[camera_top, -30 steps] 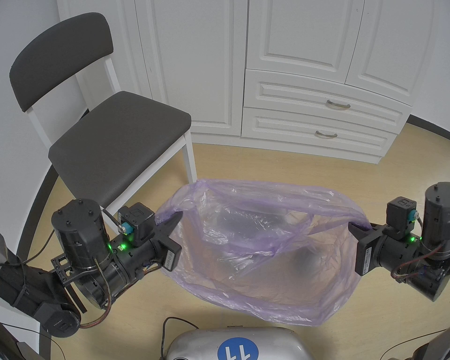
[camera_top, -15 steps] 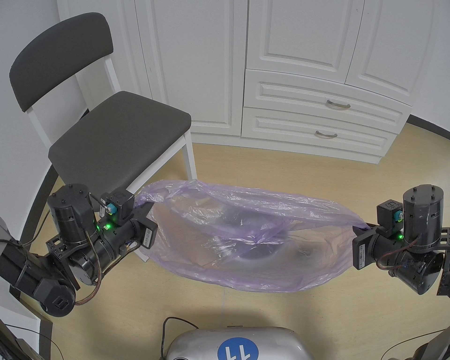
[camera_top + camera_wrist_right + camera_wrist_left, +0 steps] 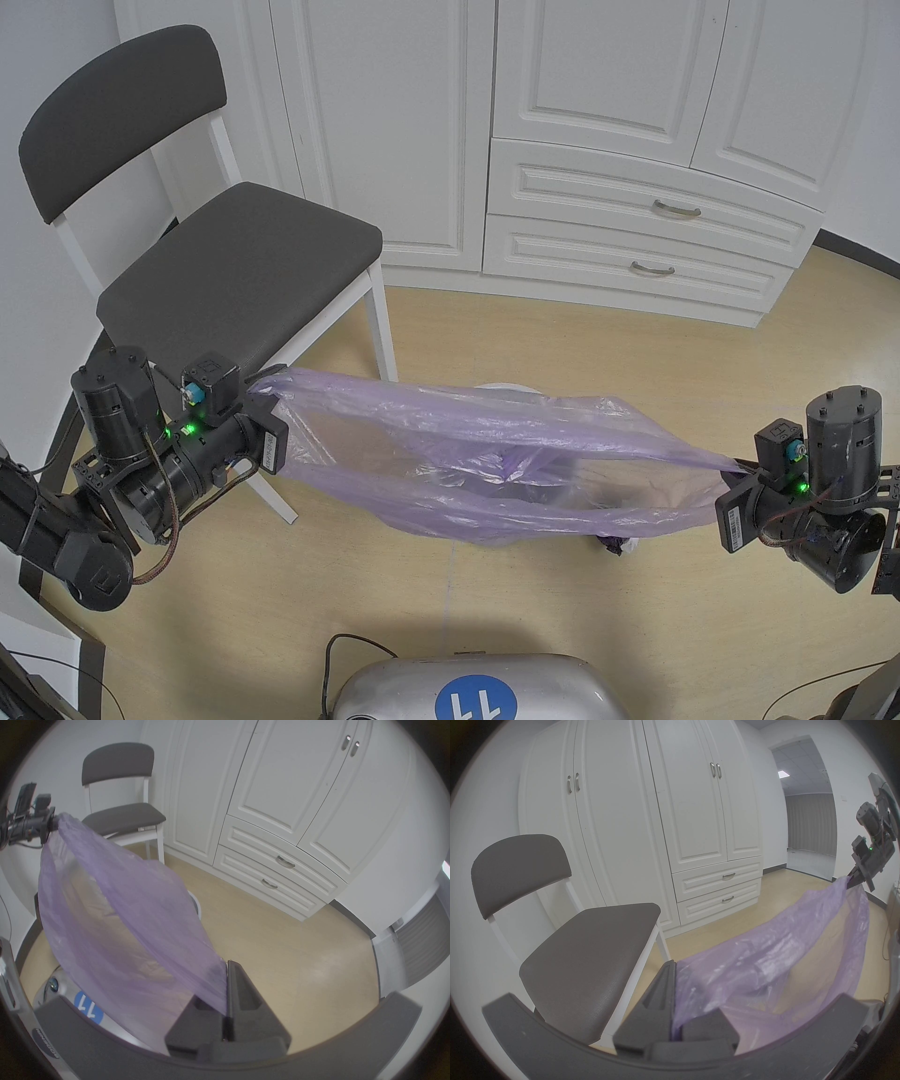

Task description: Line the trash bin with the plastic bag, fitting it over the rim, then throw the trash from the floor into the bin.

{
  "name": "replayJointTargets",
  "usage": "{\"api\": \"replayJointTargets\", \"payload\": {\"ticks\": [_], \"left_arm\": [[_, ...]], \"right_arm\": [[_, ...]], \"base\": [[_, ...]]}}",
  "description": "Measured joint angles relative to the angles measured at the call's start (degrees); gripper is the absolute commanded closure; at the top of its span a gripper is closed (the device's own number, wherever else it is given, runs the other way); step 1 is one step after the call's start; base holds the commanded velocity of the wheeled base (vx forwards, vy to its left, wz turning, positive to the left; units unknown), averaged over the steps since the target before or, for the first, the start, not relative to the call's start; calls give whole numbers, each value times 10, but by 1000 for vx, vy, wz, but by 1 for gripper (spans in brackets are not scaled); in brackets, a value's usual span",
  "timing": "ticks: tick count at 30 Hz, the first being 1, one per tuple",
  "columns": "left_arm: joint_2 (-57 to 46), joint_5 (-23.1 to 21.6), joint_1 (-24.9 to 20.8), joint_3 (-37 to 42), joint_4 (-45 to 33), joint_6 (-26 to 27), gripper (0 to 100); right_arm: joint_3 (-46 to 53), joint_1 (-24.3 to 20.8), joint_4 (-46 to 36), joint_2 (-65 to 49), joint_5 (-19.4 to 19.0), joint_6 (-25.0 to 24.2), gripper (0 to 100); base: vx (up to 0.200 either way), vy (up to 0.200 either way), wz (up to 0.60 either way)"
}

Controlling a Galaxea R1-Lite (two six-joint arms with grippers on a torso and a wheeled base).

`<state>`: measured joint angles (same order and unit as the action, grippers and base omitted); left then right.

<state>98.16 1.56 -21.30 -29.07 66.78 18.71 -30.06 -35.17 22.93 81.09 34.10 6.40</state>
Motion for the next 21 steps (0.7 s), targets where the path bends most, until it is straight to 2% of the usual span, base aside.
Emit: {"api": "replayJointTargets", "payload": {"ticks": [13, 21], "left_arm": [[-1, -1, 27, -3, -1, 3, 100], [0, 0, 37, -5, -1, 5, 100]], "right_arm": [[24, 27, 2, -9, -2, 42, 100], [31, 36, 1, -18, -1, 50, 100]], "base": [[0, 0, 0], [0, 0, 0]]}}
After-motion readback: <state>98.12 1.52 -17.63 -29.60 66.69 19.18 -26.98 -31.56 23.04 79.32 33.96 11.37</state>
